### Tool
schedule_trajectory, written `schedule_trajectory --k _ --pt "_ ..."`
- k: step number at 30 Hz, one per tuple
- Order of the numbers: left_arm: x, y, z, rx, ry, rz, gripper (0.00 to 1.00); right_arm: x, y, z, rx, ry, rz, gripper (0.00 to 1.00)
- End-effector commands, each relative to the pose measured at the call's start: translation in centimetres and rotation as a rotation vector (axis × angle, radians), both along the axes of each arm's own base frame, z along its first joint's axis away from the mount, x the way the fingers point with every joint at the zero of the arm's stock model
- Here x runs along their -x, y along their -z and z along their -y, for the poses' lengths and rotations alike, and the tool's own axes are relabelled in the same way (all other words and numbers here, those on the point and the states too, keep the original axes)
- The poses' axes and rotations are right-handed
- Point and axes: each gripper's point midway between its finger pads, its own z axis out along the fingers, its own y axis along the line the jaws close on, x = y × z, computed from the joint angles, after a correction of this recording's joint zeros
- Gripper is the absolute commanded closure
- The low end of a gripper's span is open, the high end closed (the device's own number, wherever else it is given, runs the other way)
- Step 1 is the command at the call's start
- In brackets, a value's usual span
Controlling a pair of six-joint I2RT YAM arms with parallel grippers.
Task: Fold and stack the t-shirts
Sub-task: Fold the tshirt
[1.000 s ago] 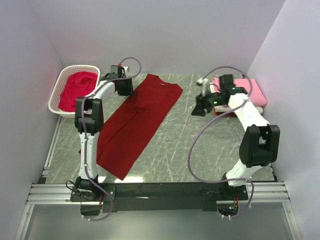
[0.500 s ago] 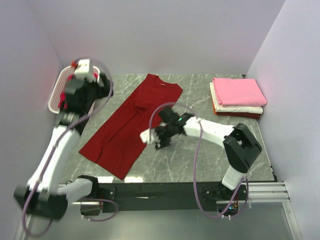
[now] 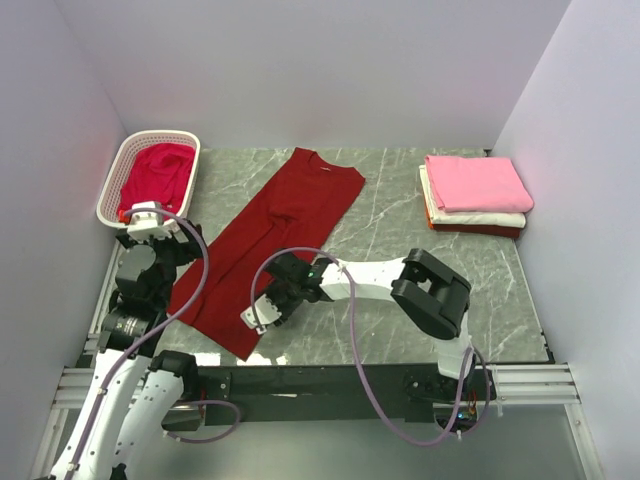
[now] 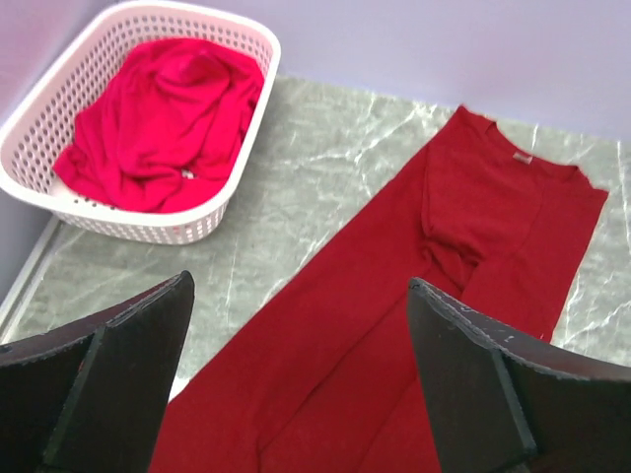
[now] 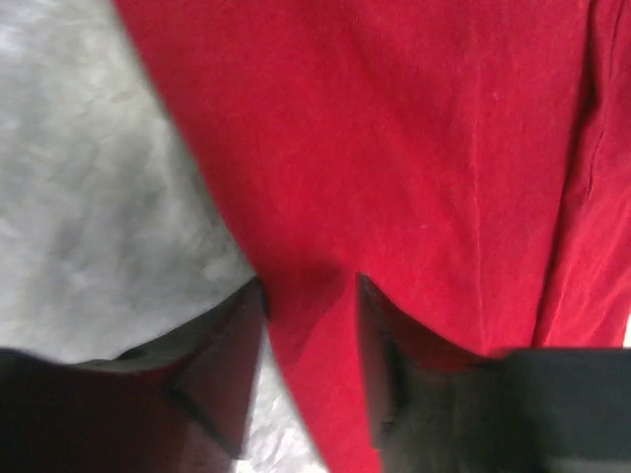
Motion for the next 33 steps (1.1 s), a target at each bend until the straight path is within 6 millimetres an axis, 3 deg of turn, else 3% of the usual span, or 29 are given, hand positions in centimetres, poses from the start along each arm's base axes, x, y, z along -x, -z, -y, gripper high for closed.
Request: schedule_trajectory --k 1,4,8,12,15,16,18,19,20,22,23,24,26,27,29,30,33 --pt "-0.2 -1.8 -0.2 -0.005 -0.009 0.060 0.07 -1.1 1.7 -0.1 0.056 0.022 0.046 0.54" --pt "-0.2 -1.8 -0.6 -0.019 -0.026 0.054 0.06 -0.6 2.9 0.8 0.098 0.010 0.030 0.73" --pt "-0.3 -1.8 0.0 -0.020 0.006 0.061 0.06 0.5 2.5 2.4 0.112 -0.014 0.013 0.97" --pt "-0.6 -1.6 1.1 -0.017 0.068 0.053 0.06 1.7 2.0 6.4 0.141 -0.032 -0.010 1.00" --pt "-1.1 -0.9 2.8 -0.009 0.156 0.030 0.05 2.2 1.4 11.8 0.184 -0.038 -0.028 1.00" --pt "-1.3 -0.8 3.2 -0.005 0.176 0.022 0.06 2.2 2.3 14.9 0.216 -0.008 -0.057 1.00" --pt "-1.8 0.1 4.9 0.013 0.261 -0.013 0.05 2.5 0.9 18.0 0.214 -0.007 -0.055 1.00" --pt "-2.1 0.3 5.2 0.024 0.273 -0.021 0.05 2.9 1.5 20.4 0.243 0.012 -0.078 1.00" --pt "-2.3 0.5 6.1 0.052 0.312 -0.036 0.05 2.4 0.7 22.9 0.246 0.069 -0.073 0.99" --pt "-3.3 1.2 8.4 0.134 0.400 -0.081 0.06 2.6 0.8 26.5 0.276 0.097 -0.041 0.93" --pt "-3.7 1.5 9.1 0.166 0.423 -0.103 0.06 2.5 0.7 27.7 0.279 0.122 -0.036 0.69" --pt "-4.9 2.4 10.1 0.201 0.448 -0.164 0.07 1.8 0.6 29.5 0.278 0.180 -0.033 0.56" --pt "-5.9 3.2 12.0 0.321 0.491 -0.256 0.09 1.5 -0.6 30.9 0.239 0.254 -0.027 0.33" --pt "-7.8 4.5 12.9 0.366 0.494 -0.343 0.10 0.7 -1.2 32.0 0.208 0.333 -0.036 0.30" --pt "-9.3 6.2 14.3 0.448 0.490 -0.456 0.19 -0.6 -3.4 31.7 0.095 0.403 -0.032 0.28" --pt "-11.3 7.9 14.8 0.468 0.464 -0.516 0.21 -1.6 -4.6 32.2 0.045 0.486 -0.041 0.28" --pt "-15.8 11.1 15.2 0.513 0.385 -0.578 0.25 -3.0 -6.5 31.1 -0.123 0.649 -0.146 0.28"
